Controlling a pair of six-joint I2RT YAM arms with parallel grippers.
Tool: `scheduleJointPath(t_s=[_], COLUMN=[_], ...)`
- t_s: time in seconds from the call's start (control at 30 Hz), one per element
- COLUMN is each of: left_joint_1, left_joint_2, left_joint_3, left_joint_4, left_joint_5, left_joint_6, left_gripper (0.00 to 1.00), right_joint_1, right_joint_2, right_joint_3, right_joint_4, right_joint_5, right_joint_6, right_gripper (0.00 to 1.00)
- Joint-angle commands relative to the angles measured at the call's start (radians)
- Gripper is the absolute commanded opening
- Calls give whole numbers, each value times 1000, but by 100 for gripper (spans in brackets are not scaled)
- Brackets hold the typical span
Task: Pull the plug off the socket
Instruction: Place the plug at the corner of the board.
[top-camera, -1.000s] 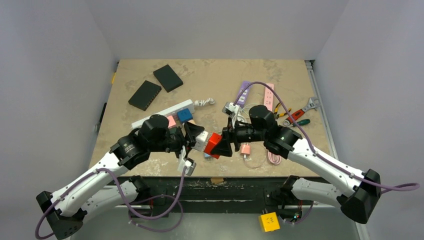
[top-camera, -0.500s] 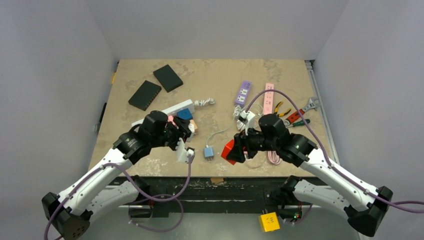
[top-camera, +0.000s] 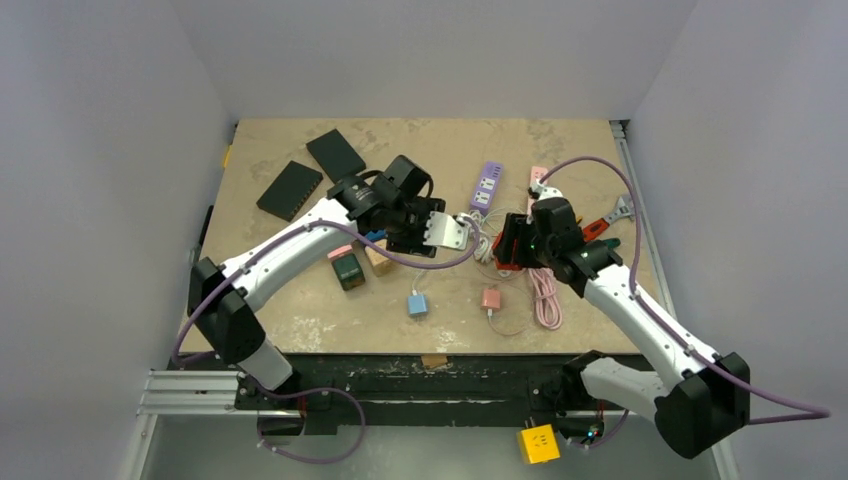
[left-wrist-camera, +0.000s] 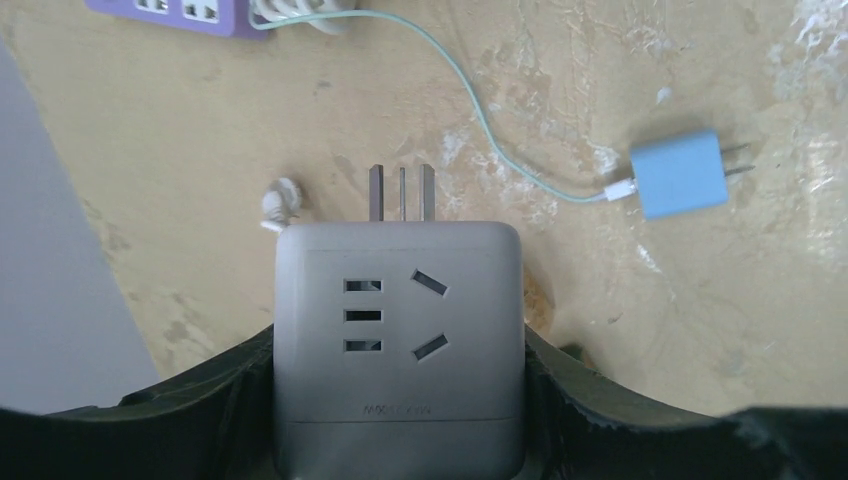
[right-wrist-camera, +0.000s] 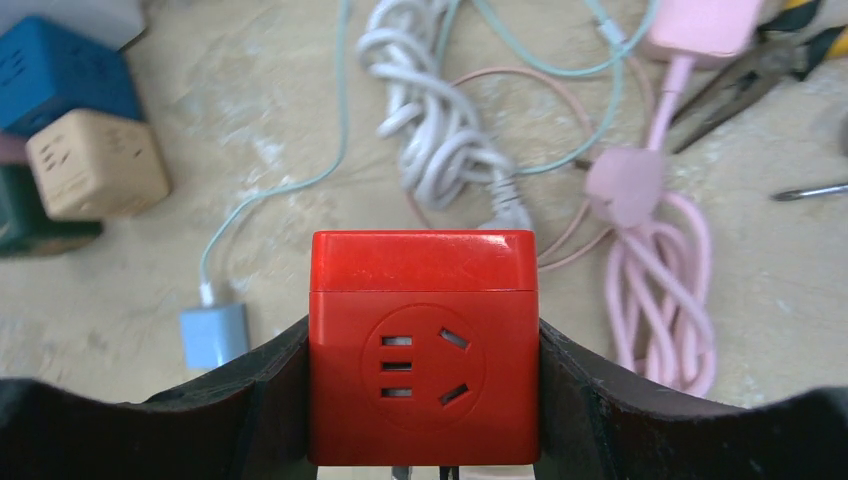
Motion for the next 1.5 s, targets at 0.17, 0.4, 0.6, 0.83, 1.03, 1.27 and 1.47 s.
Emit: scheduleJointPath(t_s=[0.17, 0.4, 0.6, 0.83, 1.03, 1.27, 1.47], left_joint_1=[-3, -4, -14, -68, -88, -98, -115], left_joint_2=[248, 381, 400, 381, 401, 418, 425], left_joint_3=[66, 149, 117, 36, -9, -51, -77], left_joint_4=[127, 180, 252, 319, 360, 417, 422], left_joint_5=[82, 90, 156, 143, 126, 96, 87], left_joint_6=[-245, -238, -321, -416, -453, -477, -483], left_gripper=[0, 0, 0, 0, 0, 1, 31], right_joint_1=[-166, -167, -166, -170, -187, -186, -186], right_joint_2=[203, 414, 564, 687, 768, 773, 674], right_joint_3=[106, 202, 292, 350, 365, 359, 331], right_joint_4=[216, 278, 288, 287, 278, 268, 247], right_joint_5=[61, 87, 128, 190, 188, 163, 148], right_joint_6=[26, 17, 4, 10, 26, 31, 28], right_gripper=[0, 0, 0, 0, 2, 43, 65])
